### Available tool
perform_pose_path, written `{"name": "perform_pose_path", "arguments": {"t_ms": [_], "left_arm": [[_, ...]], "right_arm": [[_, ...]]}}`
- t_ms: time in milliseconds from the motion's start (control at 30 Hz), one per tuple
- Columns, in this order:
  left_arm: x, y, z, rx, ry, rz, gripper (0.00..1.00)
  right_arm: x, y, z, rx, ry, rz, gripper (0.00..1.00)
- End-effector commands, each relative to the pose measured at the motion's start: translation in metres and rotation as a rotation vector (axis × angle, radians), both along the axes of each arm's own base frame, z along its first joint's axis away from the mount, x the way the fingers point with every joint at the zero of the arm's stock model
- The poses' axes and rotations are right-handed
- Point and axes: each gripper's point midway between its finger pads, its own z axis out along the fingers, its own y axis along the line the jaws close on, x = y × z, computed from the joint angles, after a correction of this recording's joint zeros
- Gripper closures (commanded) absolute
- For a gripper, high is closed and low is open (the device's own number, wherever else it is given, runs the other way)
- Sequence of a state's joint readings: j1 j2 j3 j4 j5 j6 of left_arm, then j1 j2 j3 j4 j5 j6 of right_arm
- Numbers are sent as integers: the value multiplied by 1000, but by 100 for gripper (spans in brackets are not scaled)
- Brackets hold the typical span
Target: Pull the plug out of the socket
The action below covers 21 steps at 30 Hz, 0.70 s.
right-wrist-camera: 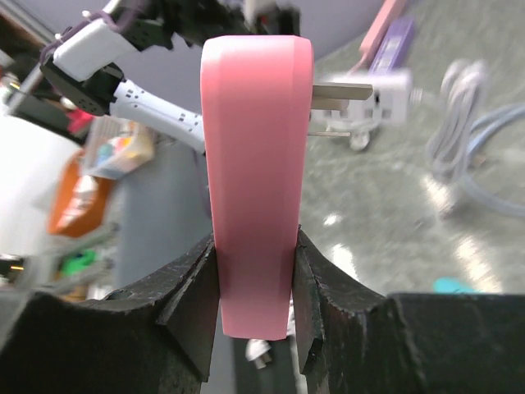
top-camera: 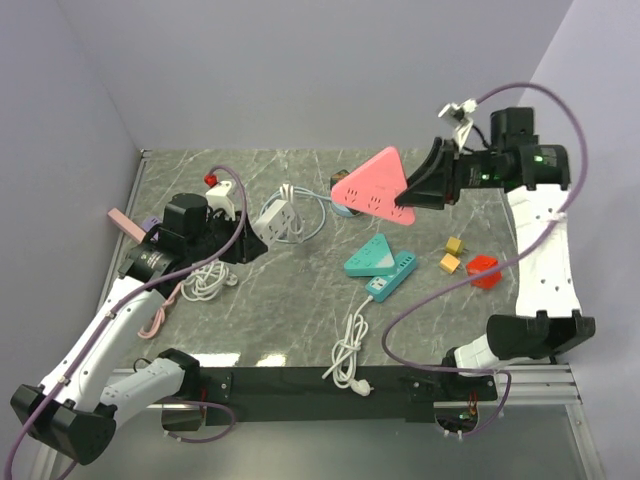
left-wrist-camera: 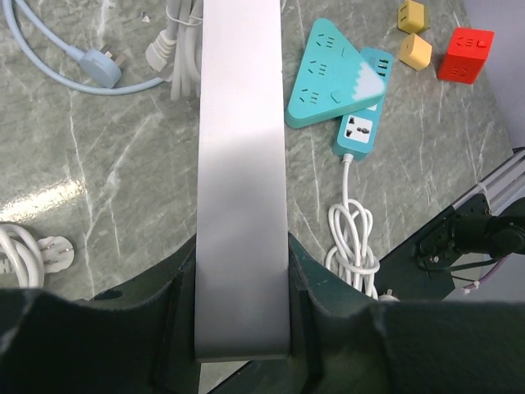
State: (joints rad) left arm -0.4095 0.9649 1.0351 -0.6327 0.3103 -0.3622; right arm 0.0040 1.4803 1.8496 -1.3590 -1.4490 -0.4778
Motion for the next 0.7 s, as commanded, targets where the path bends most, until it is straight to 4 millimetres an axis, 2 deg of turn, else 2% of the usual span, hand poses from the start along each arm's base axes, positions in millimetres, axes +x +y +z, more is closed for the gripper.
{"name": "perform_pose_path", "arguments": {"t_ms": [0, 167, 267, 333, 367, 400, 433, 467, 500, 533, 567, 600, 667], "left_arm": [[18, -8, 57, -86, -183, 3, 99], [21, -10, 58, -90, -178, -2, 100], [23, -10, 59, -79, -174, -3, 99], [24, -10, 58, -80, -172, -3, 99], [24, -11, 58, -80, -172, -3, 100], [25, -11, 59, -81, -174, -1, 100], [25, -10, 61, -81, -176, 7, 100], [26, -9, 62, -82, -180, 16, 99], [26, -7, 65, -84, -192, 22, 100], [28, -4, 68, -79, -204, 45, 100], [29, -2, 71, -80, -215, 59, 100], [29, 0, 76, -82, -229, 68, 100], [32, 8, 78, -65, -241, 119, 100]], "right_arm": [[-58, 5, 74, 152, -102, 109, 100], [-70, 5, 86, 147, -214, 117, 100], [-73, -2, 89, 141, -227, 74, 100], [-78, -3, 98, 134, -306, 76, 100], [-83, -3, 104, 133, -271, 76, 100], [-83, -3, 113, 123, -367, 85, 100], [-96, -2, 120, 112, -432, 82, 100], [-93, -2, 118, 98, -322, 30, 100], [-66, -5, 133, 71, -463, -110, 100], [-81, -6, 149, 97, -541, -208, 100], [-62, -10, 135, 135, -452, -300, 100], [-60, -23, 158, 181, -588, -509, 100], [-50, -34, 155, 188, -591, -623, 100]]}}
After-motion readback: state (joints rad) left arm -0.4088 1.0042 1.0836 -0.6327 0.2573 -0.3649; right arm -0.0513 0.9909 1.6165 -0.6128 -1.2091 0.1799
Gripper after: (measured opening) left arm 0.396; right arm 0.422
